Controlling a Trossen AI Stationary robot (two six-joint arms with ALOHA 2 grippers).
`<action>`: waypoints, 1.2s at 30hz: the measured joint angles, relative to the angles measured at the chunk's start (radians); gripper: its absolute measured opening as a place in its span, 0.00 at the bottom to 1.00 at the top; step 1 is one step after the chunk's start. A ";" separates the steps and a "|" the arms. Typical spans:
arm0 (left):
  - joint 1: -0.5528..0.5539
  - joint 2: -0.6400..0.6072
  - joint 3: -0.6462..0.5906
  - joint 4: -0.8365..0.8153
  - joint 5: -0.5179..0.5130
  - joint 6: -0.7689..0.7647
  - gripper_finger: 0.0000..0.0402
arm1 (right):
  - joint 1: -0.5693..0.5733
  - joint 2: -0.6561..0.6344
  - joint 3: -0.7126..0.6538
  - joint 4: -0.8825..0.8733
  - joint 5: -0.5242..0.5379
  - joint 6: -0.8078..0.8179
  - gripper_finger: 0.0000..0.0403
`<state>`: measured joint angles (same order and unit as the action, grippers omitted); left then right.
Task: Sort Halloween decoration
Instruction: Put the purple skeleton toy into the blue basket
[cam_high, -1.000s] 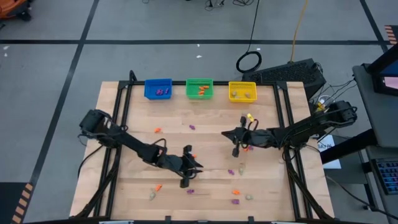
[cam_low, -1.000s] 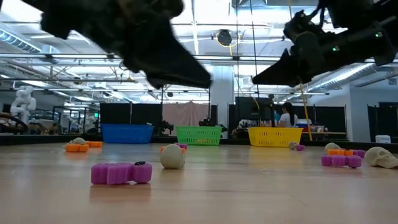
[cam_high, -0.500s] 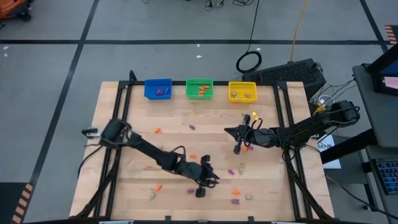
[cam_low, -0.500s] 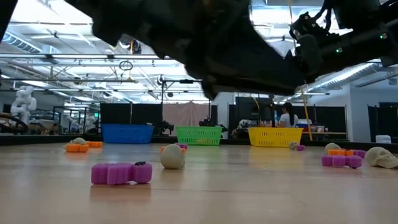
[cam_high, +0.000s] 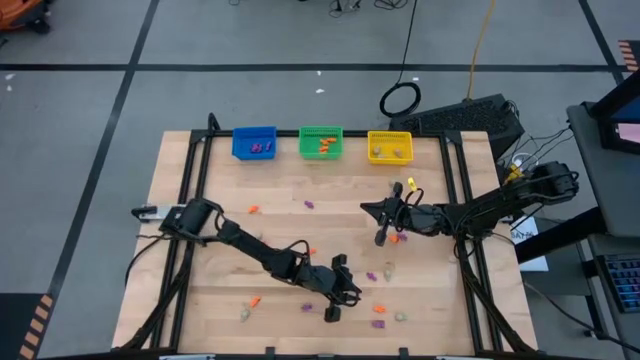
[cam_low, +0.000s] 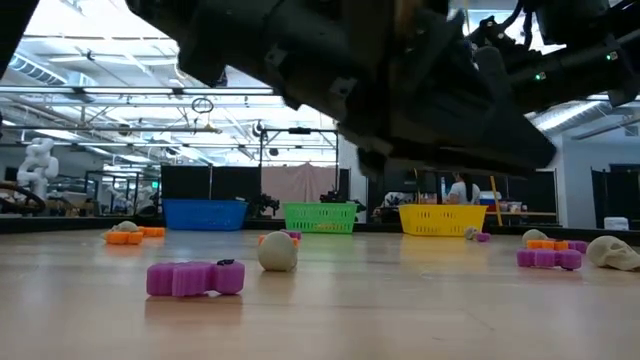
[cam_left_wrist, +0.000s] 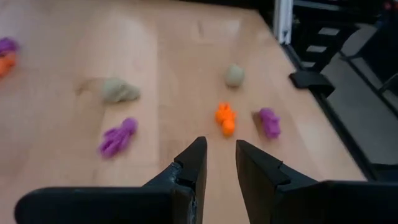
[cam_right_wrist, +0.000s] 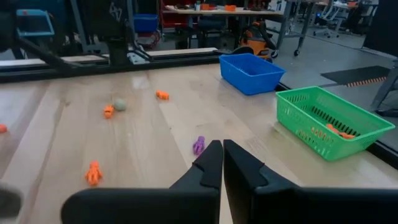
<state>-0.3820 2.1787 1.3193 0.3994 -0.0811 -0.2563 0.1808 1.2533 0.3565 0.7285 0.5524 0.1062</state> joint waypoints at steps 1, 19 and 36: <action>-0.002 0.013 0.015 0.004 0.007 0.000 0.21 | -0.001 0.000 0.000 -0.001 0.000 0.004 0.00; -0.092 0.180 0.211 0.005 0.051 0.081 0.32 | -0.001 0.000 0.001 -0.003 -0.003 0.013 0.00; -0.082 0.224 0.271 0.009 -0.004 0.082 0.43 | -0.001 0.000 0.001 0.001 -0.003 0.043 0.00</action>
<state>-0.4641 2.4031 1.5899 0.4088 -0.0849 -0.1741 0.1799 1.2533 0.3576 0.7292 0.5499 0.1490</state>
